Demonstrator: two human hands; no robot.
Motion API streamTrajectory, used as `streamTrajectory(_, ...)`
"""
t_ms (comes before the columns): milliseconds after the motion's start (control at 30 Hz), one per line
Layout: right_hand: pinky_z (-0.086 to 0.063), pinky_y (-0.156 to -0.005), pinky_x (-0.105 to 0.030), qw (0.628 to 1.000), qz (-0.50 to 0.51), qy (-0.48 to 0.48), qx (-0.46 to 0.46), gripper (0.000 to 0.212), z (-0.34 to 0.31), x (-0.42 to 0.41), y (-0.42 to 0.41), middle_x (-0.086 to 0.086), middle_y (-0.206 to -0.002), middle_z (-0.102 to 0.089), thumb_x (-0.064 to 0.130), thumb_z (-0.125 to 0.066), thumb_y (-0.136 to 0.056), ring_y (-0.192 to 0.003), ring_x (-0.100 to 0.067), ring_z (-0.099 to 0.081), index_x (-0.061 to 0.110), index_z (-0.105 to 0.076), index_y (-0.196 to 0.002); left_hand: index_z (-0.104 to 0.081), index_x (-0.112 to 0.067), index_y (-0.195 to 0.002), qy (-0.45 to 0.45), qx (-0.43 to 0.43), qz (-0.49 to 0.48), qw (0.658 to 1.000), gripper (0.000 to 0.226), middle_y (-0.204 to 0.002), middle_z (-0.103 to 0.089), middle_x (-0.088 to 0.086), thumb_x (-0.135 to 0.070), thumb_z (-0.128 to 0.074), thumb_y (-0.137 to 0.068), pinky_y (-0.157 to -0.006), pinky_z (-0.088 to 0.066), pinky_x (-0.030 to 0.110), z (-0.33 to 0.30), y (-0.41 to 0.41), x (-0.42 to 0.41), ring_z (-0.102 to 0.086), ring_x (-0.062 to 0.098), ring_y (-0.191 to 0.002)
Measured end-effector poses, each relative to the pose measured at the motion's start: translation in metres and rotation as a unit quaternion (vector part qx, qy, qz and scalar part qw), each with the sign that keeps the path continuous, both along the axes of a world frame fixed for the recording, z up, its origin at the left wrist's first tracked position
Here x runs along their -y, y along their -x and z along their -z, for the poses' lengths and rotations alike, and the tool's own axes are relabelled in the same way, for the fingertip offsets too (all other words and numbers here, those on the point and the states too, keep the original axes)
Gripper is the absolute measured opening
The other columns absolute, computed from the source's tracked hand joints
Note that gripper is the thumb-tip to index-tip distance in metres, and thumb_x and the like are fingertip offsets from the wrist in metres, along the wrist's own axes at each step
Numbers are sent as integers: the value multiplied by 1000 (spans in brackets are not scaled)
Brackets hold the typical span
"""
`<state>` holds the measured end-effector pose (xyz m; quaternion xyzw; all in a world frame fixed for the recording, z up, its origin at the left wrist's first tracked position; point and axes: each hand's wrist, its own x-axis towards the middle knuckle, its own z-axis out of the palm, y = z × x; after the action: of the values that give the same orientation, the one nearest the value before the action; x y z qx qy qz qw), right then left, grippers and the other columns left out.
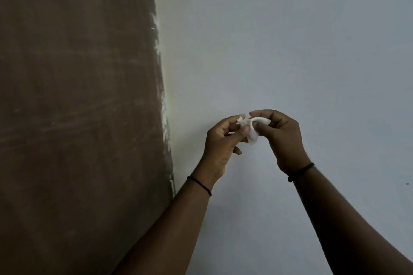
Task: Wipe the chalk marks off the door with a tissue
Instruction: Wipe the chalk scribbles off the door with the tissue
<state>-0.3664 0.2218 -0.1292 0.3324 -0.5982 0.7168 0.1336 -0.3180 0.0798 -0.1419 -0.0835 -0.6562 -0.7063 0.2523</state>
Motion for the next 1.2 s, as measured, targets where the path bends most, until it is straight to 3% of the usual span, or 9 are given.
streamTrajectory(100, -53, -65, -28, 999, -19, 16, 26, 15, 4, 23, -17, 1, -85, -72, 8, -63, -81, -77, -13, -63, 16, -72, -90, -69, -16, -115, -33, -12, -36, 999, 29, -98, -74, 2, -15, -74, -86, -55, -49, 28, 2, -21, 21, -69, 20, -84)
streamTrajectory(267, -47, -67, -32, 995, -68, 29, 71, 19, 11, 54, -49, -3, -89, -69, 4, -54, -93, -82, -18, -60, 12, -70, -92, -67, -16, -122, -67, -10, -66, 995, 32, -107, -71, 9, -13, -69, -90, -55, -48, 25, 12, -67, 49, -65, 18, -83)
streamTrajectory(433, -48, -62, -28, 991, -103, 52, 69, 20, 4, 90, -88, -3, -89, -69, 4, -54, -95, -80, -17, -61, 13, -71, -93, -69, -31, -112, -1, -68, -192, 979, 29, -102, -69, -4, -11, -56, -97, -58, -50, 24, 8, -105, 63, -63, 9, -85)
streamTrajectory(567, -51, -61, -25, 996, -82, 39, 20, 11, -1, 115, -120, 0, -86, -71, 7, -61, -94, -76, -14, -63, 11, -71, -93, -71, -18, -106, 55, -57, -286, 955, 22, -105, -68, 4, -34, -58, -97, -77, -54, 37, 0, -137, 73, -64, 21, -96)
streamTrajectory(700, -53, -61, -26, 994, -106, 38, -3, 7, -10, 130, -140, -6, -84, -71, 7, -65, -92, -75, -16, -64, 7, -71, -93, -68, -14, -86, 104, -69, -322, 938, 27, -89, -67, 6, -40, -76, -82, -62, -50, 21, -6, -172, 87, -62, 11, -76)
streamTrajectory(833, -52, -62, -28, 987, -156, 42, 5, 6, -20, 143, -153, -8, -82, -70, 7, -66, -91, -74, -16, -64, 5, -71, -94, -63, -6, -75, 130, -64, -363, 920, 31, -87, -61, 19, -35, -72, -81, -60, -45, 31, -14, -198, 99, -57, 20, -72)
streamTrajectory(967, -53, -67, -34, 975, -215, 57, 9, 5, -22, 153, -163, -8, -81, -70, 9, -67, -90, -77, -19, -65, 6, -71, -90, -65, -16, -81, 174, -72, -436, 880, 17, -91, -64, 4, -31, -67, -87, -68, -52, 38, -20, -220, 104, -62, 18, -81)
streamTrajectory(1100, -56, -68, -39, 962, -260, 79, 25, 3, -21, 162, -171, -10, -79, -68, 4, -67, -89, -76, -24, -65, 5, -68, -86, -62, -35, -101, 226, -69, -479, 845, 18, -109, -63, -9, -37, -67, -84, -78, -54, 27, -22, -240, 101, -61, 9, -95)
streamTrajectory(1200, -58, -63, -32, 938, -328, 102, 41, 11, -20, 169, -184, -4, -78, -71, 3, -66, -89, -74, -21, -69, 12, -69, -82, -68, -26, -95, 173, -65, -479, 858, 20, -99, -69, -6, -38, -72, -79, -77, -55, 26, -23, -258, 94, -65, 11, -90)
